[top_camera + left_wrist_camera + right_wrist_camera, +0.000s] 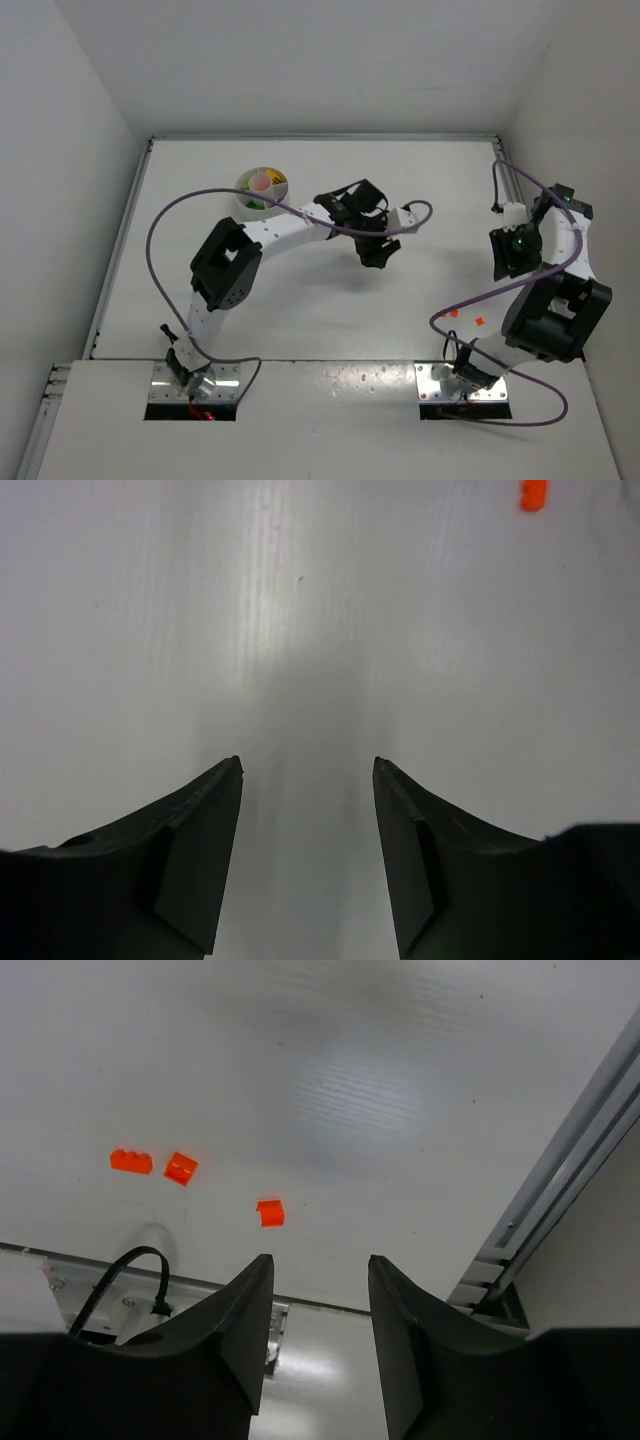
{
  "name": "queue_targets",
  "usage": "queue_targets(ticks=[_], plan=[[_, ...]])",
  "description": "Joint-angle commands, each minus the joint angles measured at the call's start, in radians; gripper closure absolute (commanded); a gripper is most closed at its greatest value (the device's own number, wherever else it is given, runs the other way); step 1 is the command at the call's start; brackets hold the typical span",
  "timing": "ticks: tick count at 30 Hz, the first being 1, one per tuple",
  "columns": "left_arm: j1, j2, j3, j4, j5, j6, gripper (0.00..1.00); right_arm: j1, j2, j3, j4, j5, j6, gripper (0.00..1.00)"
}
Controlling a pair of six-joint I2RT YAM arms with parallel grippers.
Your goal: Sort the legos into containers by color
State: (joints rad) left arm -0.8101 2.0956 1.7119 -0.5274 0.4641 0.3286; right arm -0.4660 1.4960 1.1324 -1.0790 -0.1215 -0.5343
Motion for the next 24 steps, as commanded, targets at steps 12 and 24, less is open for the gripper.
queue_targets(ticks=[12,24], plan=[[-0.135,0.072,-0.031,0.282,0.163,-0.170,0.45,-0.132,0.023,0.004,-0.033,-0.191,-0.001,0.56],[-0.172,0.060,-0.054,0.314,0.119,-0.264,0.47,-0.171,-0.082,-0.140,0.076,-0.309,0.017,0.55]])
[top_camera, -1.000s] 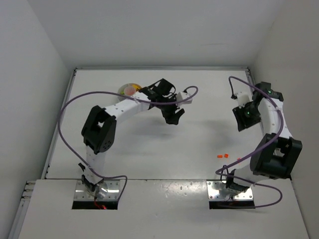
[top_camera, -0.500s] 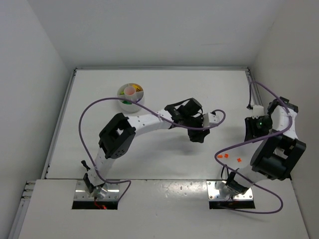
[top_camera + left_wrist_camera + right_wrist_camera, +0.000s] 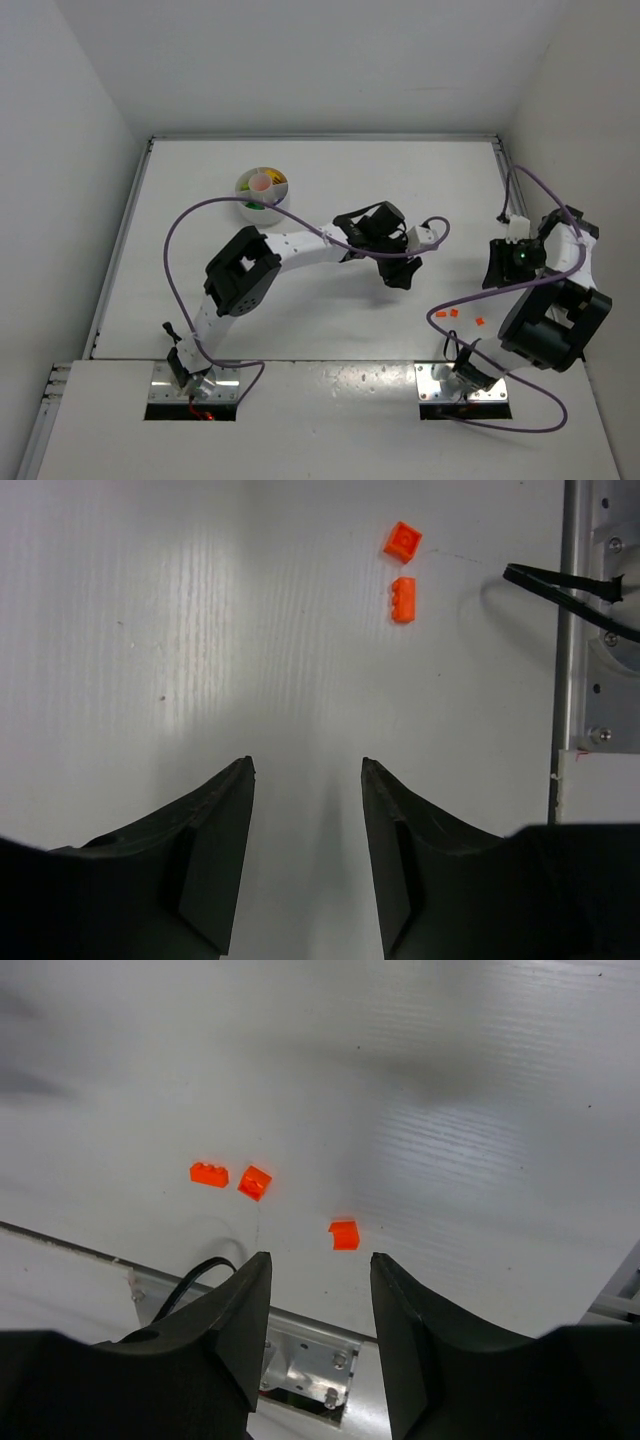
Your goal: Sort the legos into containers by color
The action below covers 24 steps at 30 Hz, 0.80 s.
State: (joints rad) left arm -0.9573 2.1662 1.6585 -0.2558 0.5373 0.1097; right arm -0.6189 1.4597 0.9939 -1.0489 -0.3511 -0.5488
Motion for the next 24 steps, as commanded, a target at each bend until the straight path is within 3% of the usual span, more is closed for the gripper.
queue_targets(ticks=[1,6,8,13,17,24], plan=[[-0.024,-0.002,0.000,0.043,0.076,-0.045,0.48,-0.027,-0.045,-0.001,0.046,-0.092,0.042,0.55],[-0.046,-0.012,-0.087,0.098,0.075,-0.088,0.51,-0.065,-0.117,-0.021,0.058,-0.144,0.044,0.55],[-0.072,-0.040,-0.164,0.205,0.052,-0.139,0.50,-0.094,-0.133,-0.021,0.030,-0.182,0.004,0.55],[-0.170,-0.040,-0.164,0.228,-0.095,-0.099,0.48,-0.165,-0.139,-0.035,0.078,-0.170,0.055,0.55],[-0.193,-0.029,-0.155,0.271,-0.096,-0.176,0.48,-0.245,-0.055,0.000,0.050,-0.253,0.064,0.55],[-0.202,0.041,-0.094,0.342,-0.134,-0.212,0.48,-0.335,-0.044,0.051,-0.034,-0.350,0.015,0.55]])
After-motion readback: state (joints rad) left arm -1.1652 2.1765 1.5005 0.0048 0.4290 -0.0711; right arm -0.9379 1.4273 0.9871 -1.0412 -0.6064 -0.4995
